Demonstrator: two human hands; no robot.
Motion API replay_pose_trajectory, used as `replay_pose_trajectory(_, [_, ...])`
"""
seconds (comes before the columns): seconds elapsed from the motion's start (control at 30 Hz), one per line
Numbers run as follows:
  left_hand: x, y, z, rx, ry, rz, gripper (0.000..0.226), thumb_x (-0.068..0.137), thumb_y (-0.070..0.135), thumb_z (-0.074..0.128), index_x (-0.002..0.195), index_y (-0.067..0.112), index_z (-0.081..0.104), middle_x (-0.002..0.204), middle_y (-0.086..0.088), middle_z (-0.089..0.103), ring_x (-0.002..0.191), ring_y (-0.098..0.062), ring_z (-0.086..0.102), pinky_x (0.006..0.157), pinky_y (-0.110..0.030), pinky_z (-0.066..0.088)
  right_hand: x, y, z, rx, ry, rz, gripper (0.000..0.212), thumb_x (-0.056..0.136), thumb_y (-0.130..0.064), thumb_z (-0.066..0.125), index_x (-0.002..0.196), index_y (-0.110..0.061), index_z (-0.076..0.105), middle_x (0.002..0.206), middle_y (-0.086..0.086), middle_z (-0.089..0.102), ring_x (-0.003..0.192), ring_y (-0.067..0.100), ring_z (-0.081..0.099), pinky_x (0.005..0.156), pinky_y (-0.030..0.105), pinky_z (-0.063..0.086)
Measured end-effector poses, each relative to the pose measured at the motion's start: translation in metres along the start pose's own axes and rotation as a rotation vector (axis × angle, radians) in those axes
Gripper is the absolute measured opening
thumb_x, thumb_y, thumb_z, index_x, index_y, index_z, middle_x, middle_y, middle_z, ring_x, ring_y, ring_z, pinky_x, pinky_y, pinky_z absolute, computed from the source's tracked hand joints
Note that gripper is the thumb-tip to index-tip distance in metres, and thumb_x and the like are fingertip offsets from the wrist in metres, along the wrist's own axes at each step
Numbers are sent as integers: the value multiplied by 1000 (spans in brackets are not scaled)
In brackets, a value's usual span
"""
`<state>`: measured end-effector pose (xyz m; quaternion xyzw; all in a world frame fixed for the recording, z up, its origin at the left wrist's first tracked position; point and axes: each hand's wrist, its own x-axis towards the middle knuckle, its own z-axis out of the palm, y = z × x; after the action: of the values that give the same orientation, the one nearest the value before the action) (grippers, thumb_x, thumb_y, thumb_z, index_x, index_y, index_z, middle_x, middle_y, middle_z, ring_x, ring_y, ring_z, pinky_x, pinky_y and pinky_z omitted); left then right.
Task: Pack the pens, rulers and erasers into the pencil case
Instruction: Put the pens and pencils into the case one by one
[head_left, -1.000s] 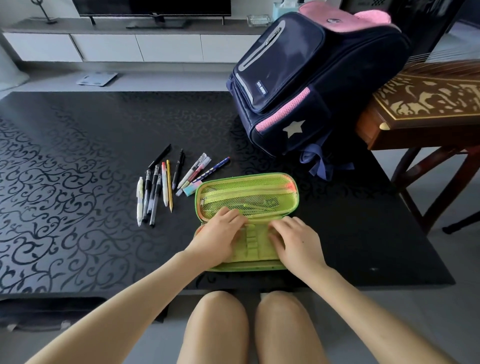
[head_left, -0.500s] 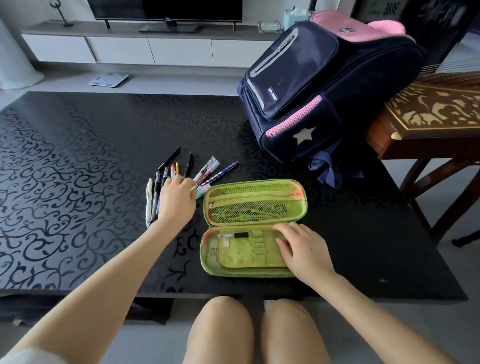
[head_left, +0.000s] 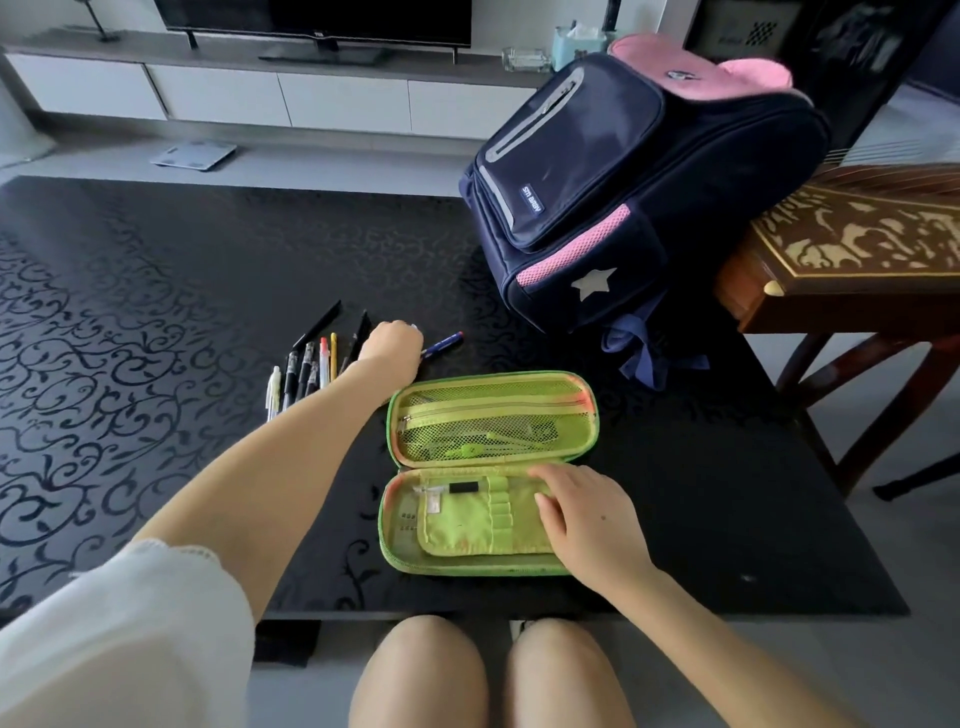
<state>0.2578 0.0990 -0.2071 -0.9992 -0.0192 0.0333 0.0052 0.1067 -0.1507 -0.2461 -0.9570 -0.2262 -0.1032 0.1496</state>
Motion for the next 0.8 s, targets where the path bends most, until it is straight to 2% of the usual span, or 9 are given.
replay_pose_trajectory(0.1, [-16, -1, -20, -214, 140, -37, 22, 90, 15, 52, 94, -4, 62, 93, -21, 66, 84, -38, 61, 66, -37, 45, -1, -1, -1, 5, -2, -7, 28, 88, -29, 40, 109, -23, 59, 86, -11, 67, 72, 7, 61, 63, 20, 44])
replay_pose_trajectory(0.2, [-55, 0, -43, -592, 279, -53, 19, 89, 22, 58, 90, 3, 56, 76, -3, 61, 69, -22, 55, 58, -25, 38, -1, -1, -3, 42, 34, 13, 20, 84, -21, 59, 105, -21, 61, 76, -12, 64, 65, 7, 58, 58, 18, 41])
replay_pose_trajectory(0.27, [-93, 8, -52, -933, 215, -43, 12, 88, 17, 60, 83, 8, 54, 63, 4, 60, 58, -15, 53, 53, -20, 39, -2, -6, -9, 122, 61, 55, 20, 86, -28, 56, 103, -21, 63, 68, -13, 59, 61, 4, 54, 55, 17, 42])
replay_pose_trajectory(0.33, [-131, 14, -52, -1318, -1, -16, 8, 86, 6, 61, 81, 7, 55, 61, -2, 66, 58, -18, 57, 51, -24, 42, -1, -13, -15, 273, 46, 122, 36, 88, -41, 40, 109, -21, 62, 70, -13, 57, 64, 3, 54, 59, 19, 46])
replay_pose_trajectory(0.37, [-147, 16, -49, -1412, -108, -6, 8, 83, 2, 63, 81, 7, 58, 63, -4, 67, 60, -18, 59, 49, -24, 44, -1, -15, -17, 325, 27, 137, 40, 89, -44, 38, 112, -21, 61, 72, -12, 57, 66, 5, 54, 62, 18, 46])
replay_pose_trajectory(0.47, [-178, 12, -29, -1481, -268, -97, 13, 75, -2, 71, 76, 11, 69, 64, -4, 69, 61, -17, 61, 51, -18, 49, -3, -18, -17, 307, 20, 122, 27, 89, -32, 52, 111, -20, 62, 75, -11, 58, 69, 5, 52, 64, 18, 41])
replay_pose_trajectory(0.6, [-190, 0, -6, -1694, -238, -365, 14, 76, -5, 69, 75, 9, 71, 68, -9, 69, 62, -16, 67, 50, -15, 51, -6, -17, -17, 313, 18, 166, 21, 87, -25, 59, 107, -19, 64, 78, -10, 61, 72, 6, 54, 68, 21, 44])
replay_pose_trajectory(0.7, [-192, -1, -2, -1804, -249, -412, 10, 79, -5, 64, 85, 2, 68, 72, -14, 69, 61, -16, 69, 49, -15, 52, -2, -27, -25, 439, -27, 158, 29, 86, -37, 57, 111, -24, 62, 80, -15, 61, 78, 4, 56, 71, 12, 41])
replay_pose_trajectory(0.8, [-194, 5, -4, -1926, -312, -410, 11, 82, -8, 58, 87, -2, 66, 71, -15, 70, 62, -19, 70, 53, -18, 55, 5, -44, -33, 532, -89, 119, 26, 88, -28, 60, 114, -23, 63, 92, -13, 67, 78, -2, 57, 76, 3, 37])
